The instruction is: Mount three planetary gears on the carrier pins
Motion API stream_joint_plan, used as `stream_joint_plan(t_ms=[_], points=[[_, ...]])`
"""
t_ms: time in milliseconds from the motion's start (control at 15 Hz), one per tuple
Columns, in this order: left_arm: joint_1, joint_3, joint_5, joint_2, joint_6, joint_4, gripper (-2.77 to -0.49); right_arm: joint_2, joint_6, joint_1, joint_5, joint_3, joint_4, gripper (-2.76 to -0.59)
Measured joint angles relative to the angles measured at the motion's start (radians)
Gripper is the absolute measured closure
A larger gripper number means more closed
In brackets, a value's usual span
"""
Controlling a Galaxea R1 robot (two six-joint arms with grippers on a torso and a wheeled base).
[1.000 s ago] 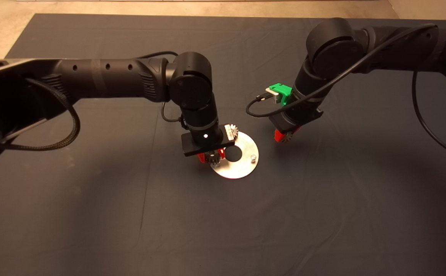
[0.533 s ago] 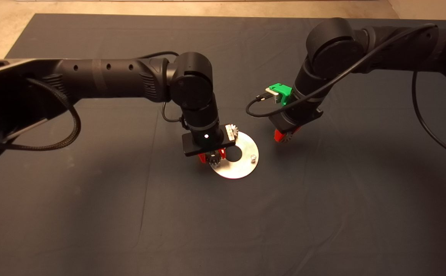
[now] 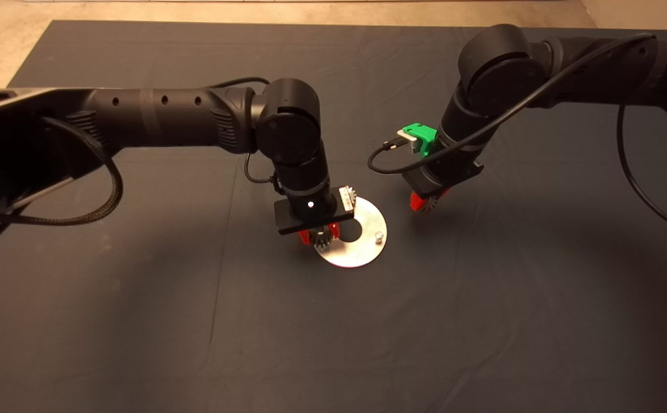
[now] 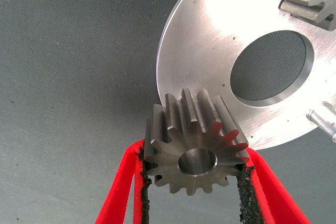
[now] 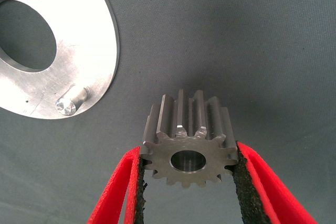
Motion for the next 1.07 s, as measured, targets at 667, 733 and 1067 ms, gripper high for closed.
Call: stream_joint_plan(t_ms=[667, 733, 1067], points=[[0.002, 0.008, -0.001, 0.000, -0.008, 0.000, -0.83, -0.069, 0.000, 0.000, 0.001, 0.001, 0.000, -0.97], [0.002, 0.010, -0.001, 0.000, -0.015, 0.000, -0.83, -0.076, 0.000, 0.000, 0.000, 0.001, 0.000, -0.97], [0.003, 0.016, -0.001, 0.002, -0.015, -0.001, -0.83, -0.089, 0.000, 0.000, 0.001, 0.006, 0.000, -0.97]])
